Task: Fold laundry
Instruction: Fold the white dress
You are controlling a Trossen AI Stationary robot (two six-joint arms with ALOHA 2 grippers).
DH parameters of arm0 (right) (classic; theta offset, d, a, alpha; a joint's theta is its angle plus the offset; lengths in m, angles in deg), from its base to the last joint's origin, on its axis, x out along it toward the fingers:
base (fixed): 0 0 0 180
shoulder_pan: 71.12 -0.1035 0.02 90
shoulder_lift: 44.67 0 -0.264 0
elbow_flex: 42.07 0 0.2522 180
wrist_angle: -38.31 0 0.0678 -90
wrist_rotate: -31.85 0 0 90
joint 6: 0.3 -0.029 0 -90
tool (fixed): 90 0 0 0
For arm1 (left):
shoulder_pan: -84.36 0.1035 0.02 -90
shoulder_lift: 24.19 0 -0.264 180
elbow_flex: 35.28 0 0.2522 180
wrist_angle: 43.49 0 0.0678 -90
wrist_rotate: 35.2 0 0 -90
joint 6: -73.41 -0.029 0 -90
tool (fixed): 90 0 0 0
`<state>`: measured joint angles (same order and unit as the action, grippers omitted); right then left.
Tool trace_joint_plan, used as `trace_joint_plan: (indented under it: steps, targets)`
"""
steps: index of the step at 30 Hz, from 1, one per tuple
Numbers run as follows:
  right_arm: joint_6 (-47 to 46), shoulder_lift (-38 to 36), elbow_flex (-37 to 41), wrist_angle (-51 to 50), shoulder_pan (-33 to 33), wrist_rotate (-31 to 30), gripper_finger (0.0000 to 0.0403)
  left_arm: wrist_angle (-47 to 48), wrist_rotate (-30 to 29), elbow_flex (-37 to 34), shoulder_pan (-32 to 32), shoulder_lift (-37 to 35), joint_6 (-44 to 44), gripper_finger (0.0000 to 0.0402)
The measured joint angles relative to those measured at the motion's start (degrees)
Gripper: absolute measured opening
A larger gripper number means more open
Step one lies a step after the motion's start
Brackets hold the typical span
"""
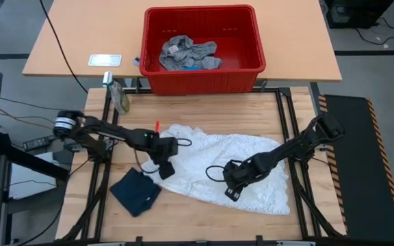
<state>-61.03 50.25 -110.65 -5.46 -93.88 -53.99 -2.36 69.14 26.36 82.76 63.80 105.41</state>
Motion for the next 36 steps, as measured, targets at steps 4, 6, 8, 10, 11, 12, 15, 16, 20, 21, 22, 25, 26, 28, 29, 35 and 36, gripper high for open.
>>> trace_joint_plan:
  steps: [4, 6, 8, 10, 11, 12, 15, 16, 20, 21, 22, 25, 26, 28, 29, 35, 36]
  targets:
    - [2.95, -3.89, -0.60, -0.64, 0.69, -2.47, 0.0119, -1.03, -2.03, 0.11, 2.11, -6.17, 2.22, 0.0155]
    - [4.61, -5.96, -0.60, -1.09, 1.47, -5.51, 0.0119, -1.53, -4.88, 0.11, 4.77, -8.39, 2.41, 0.0155]
    - [5.75, -8.23, -0.60, -1.94, 2.87, -7.87, 0.0119, -2.51, -5.95, 0.13, 8.30, -9.48, 2.08, 0.0156]
    - [5.85, -10.24, -0.62, -3.38, 4.98, -9.28, 0.0119, -3.64, -5.78, 0.13, 12.16, -9.24, 0.76, 0.0158]
    - [5.86, -11.06, -0.62, -4.48, 6.29, -9.93, 0.0119, -4.11, -5.01, 0.13, 14.04, -8.64, -0.92, 0.0159]
    - [5.86, -11.85, -0.62, -5.86, 7.52, -10.65, 0.0119, -5.31, -3.97, 0.13, 15.69, -7.89, -2.87, 0.0162]
    - [5.89, -14.21, -0.62, -10.71, 11.41, -11.81, 0.0123, -10.18, -1.59, 0.13, 19.85, -5.23, -9.76, 0.0177]
    - [6.31, -14.91, -0.62, -12.47, 12.60, -12.03, 0.0127, -12.28, -1.27, 0.13, 20.89, -4.43, -12.39, 0.0184]
    - [10.00, -17.54, -0.62, -19.92, 17.76, -11.91, 0.0153, -18.96, -0.89, 0.15, 24.68, -1.37, -20.36, 0.0221]
    - [10.61, -18.21, -0.62, -21.23, 18.99, -11.18, 0.0160, -20.23, -0.37, 0.15, 25.72, -0.41, -21.91, 0.0231]
    - [11.11, -18.83, -0.62, -22.36, 20.07, -10.46, 0.0168, -20.91, 0.27, 0.17, 26.76, 0.58, -23.46, 0.0241]
    - [11.99, -19.84, -0.62, -23.74, 22.86, -9.64, 0.0189, -22.16, 1.56, 0.17, 29.57, 4.34, -28.87, 0.0265]
    - [12.50, -19.93, -0.62, -23.81, 23.75, -9.64, 0.0195, -22.19, 1.99, 0.17, 30.41, 5.56, -30.78, 0.0271]
    - [13.18, -19.90, -0.62, -23.78, 25.63, -9.31, 0.0204, -21.54, 3.34, 0.55, 31.80, 8.07, -34.67, 0.0277]
    - [13.35, -19.67, -0.62, -23.80, 26.49, -9.14, 0.0207, -20.89, 3.40, 1.15, 32.25, 9.32, -36.55, 0.0278]
    - [14.42, -18.65, -0.62, -28.59, 29.88, -8.13, 0.0213, -17.33, 3.37, 6.89, 34.02, 15.53, -42.16, 0.0264]
    - [14.58, -18.58, -0.60, -30.26, 30.33, -8.13, 0.0212, -16.78, 3.24, 7.93, 34.04, 16.61, -42.18, 0.0256]
